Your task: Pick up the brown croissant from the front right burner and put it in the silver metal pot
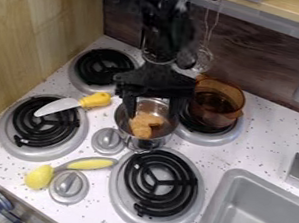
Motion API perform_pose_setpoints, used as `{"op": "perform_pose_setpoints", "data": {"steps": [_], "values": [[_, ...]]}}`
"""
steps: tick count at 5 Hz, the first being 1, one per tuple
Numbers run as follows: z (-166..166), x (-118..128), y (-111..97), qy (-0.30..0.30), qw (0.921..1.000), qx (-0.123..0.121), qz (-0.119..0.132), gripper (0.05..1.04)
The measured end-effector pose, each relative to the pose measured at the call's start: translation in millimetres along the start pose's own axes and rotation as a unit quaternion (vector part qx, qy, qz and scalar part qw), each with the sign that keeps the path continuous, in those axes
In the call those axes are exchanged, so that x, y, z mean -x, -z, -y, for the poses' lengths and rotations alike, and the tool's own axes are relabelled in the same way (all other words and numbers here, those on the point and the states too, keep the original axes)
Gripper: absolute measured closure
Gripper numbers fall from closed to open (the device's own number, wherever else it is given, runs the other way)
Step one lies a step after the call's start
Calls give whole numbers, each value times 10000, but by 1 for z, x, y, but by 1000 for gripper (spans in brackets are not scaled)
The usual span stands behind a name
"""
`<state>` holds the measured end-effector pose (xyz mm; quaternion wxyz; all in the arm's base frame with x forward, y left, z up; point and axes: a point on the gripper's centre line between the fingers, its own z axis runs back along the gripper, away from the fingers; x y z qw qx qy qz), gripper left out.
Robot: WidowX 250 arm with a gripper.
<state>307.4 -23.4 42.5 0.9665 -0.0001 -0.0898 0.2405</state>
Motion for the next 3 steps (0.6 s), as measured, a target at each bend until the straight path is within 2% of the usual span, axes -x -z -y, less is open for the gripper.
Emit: {"op": "perform_pose_setpoints", "data": {"steps": [1, 2, 3], "values": [[12, 15, -4, 439, 9982, 382, -156, 83], [24, 28, -12, 732, 9960, 496, -146, 83], [39, 37, -22, 782, 9947, 665, 0, 83]]}}
